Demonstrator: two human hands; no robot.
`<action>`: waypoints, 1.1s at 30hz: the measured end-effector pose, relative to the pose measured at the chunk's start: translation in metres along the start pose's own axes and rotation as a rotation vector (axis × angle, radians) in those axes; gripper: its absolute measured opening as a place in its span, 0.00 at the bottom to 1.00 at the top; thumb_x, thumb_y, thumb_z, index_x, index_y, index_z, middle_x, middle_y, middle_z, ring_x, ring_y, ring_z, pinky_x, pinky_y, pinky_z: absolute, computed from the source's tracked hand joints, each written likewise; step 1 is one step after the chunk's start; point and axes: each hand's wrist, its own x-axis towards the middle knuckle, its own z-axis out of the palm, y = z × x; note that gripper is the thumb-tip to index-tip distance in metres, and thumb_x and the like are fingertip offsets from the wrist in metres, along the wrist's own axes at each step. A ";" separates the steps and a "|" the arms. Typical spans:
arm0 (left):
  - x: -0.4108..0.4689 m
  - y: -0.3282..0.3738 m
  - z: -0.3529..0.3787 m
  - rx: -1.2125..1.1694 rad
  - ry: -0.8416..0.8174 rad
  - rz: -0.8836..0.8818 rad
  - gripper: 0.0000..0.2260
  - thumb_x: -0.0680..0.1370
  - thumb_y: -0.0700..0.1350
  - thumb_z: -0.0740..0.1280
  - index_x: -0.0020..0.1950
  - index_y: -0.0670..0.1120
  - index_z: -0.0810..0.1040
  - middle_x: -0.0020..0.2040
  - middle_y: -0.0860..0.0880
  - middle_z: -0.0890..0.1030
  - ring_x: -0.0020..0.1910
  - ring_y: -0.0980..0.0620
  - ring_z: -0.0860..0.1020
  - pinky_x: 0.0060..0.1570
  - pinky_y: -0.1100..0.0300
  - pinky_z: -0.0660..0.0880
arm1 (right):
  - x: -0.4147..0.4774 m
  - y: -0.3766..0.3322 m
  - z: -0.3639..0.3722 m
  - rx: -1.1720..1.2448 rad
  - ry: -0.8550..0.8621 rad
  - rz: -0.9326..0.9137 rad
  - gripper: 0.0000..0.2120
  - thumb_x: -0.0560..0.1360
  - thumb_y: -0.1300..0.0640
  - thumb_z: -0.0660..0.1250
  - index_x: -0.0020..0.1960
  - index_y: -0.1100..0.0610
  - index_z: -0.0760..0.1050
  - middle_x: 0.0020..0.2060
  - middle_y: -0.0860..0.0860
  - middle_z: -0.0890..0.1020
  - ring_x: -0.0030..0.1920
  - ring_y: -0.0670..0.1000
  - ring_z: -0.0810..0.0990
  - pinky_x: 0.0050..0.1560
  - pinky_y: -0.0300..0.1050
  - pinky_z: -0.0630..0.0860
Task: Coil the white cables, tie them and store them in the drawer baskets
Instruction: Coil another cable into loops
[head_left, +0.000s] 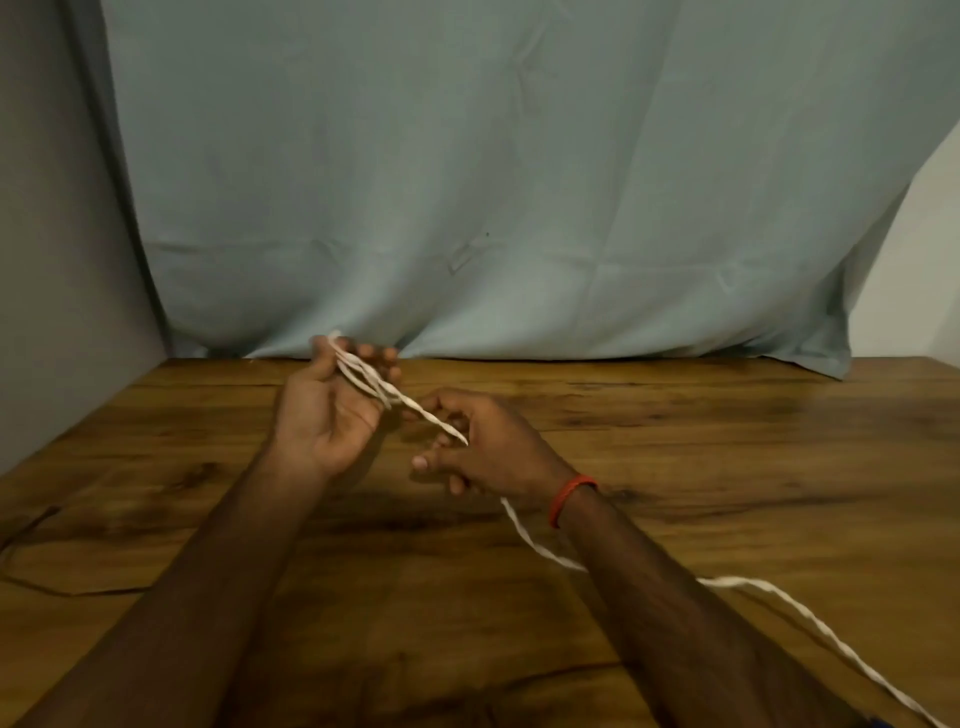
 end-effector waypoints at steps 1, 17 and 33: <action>0.000 0.007 -0.002 -0.058 -0.005 0.021 0.18 0.85 0.54 0.52 0.40 0.49 0.71 0.31 0.52 0.74 0.34 0.53 0.79 0.44 0.58 0.79 | -0.002 0.001 -0.003 0.009 -0.056 0.042 0.13 0.73 0.64 0.75 0.56 0.57 0.79 0.33 0.55 0.81 0.24 0.45 0.76 0.22 0.35 0.68; -0.002 0.016 -0.017 -0.050 -0.228 -0.190 0.21 0.84 0.56 0.52 0.36 0.49 0.71 0.21 0.54 0.63 0.22 0.57 0.52 0.22 0.64 0.59 | -0.009 0.023 -0.099 -0.601 -0.143 0.467 0.18 0.76 0.41 0.69 0.38 0.54 0.84 0.32 0.49 0.81 0.36 0.49 0.78 0.41 0.44 0.71; -0.023 -0.040 0.015 0.434 -0.398 -0.495 0.19 0.83 0.56 0.53 0.38 0.46 0.68 0.22 0.55 0.61 0.17 0.60 0.58 0.24 0.61 0.49 | 0.008 -0.006 -0.058 -0.175 0.569 0.145 0.19 0.77 0.51 0.71 0.38 0.67 0.80 0.27 0.56 0.78 0.27 0.47 0.74 0.34 0.43 0.71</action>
